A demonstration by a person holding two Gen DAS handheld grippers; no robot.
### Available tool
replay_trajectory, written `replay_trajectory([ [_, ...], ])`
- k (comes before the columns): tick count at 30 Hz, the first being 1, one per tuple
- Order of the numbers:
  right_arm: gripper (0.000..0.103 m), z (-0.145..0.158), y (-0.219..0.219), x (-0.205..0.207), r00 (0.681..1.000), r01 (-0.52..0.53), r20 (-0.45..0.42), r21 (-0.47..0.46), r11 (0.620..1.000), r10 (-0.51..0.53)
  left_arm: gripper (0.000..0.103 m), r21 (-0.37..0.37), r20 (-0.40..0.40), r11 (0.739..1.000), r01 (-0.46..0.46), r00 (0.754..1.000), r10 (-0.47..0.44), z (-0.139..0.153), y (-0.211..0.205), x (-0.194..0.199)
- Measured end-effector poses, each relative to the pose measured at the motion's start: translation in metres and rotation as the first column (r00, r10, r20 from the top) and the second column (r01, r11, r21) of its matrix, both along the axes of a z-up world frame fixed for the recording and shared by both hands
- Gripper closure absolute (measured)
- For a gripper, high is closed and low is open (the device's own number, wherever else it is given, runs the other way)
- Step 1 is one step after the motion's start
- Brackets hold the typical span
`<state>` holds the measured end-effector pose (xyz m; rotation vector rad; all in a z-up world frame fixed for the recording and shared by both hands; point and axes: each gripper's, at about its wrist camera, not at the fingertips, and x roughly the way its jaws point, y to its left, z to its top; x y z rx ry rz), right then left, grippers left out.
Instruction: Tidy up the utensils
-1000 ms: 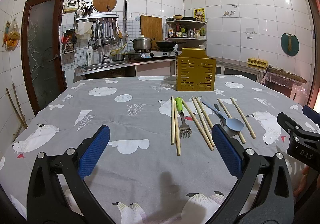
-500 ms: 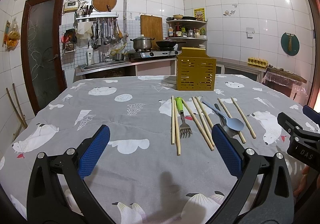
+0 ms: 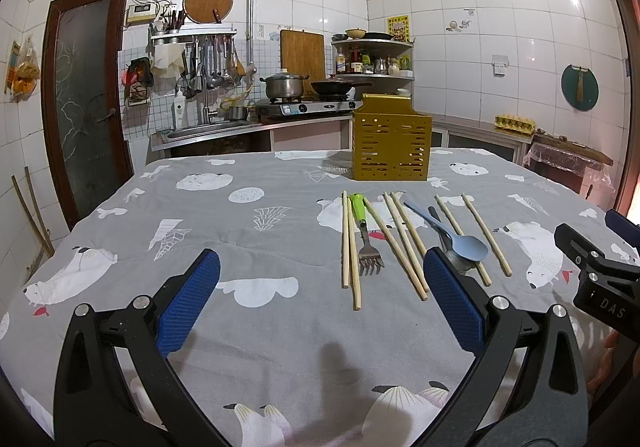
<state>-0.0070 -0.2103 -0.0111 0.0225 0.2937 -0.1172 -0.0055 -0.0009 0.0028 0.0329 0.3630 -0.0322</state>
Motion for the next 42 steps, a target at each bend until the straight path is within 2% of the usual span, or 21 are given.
replay_trajectory([
  [19,0.004,-0.001,-0.001,0.001,1.0,-0.005,-0.003,0.011,1.0,0.005,0.005,0.023,0.008,1.0,0.005,1.0,-0.005,0.003,-0.004,-0.002],
  [23,0.004,0.007,-0.004,0.0,1.0,-0.027,0.01,0.042,0.999,0.027,0.005,0.004,0.0,1.0,0.006,1.0,-0.006,0.007,-0.003,0.0],
  [27,0.004,0.02,-0.001,0.003,0.999,-0.044,0.028,0.023,0.999,0.043,0.005,0.01,-0.001,1.0,0.016,1.0,-0.016,0.018,-0.004,0.008],
  [32,0.004,0.032,-0.002,0.018,0.999,-0.045,0.011,0.01,0.999,0.045,0.005,0.017,0.008,0.999,0.031,0.999,-0.031,0.034,-0.009,0.025],
  [36,0.004,0.041,-0.006,0.037,0.999,-0.035,-0.015,0.031,0.999,0.035,0.005,-0.034,-0.021,0.998,0.045,0.999,-0.046,0.05,-0.006,0.052],
  [42,0.004,0.046,-0.012,0.073,0.994,-0.069,-0.074,0.077,0.995,0.075,0.005,-0.012,-0.072,1.0,0.028,0.997,-0.028,0.064,-0.007,0.101],
])
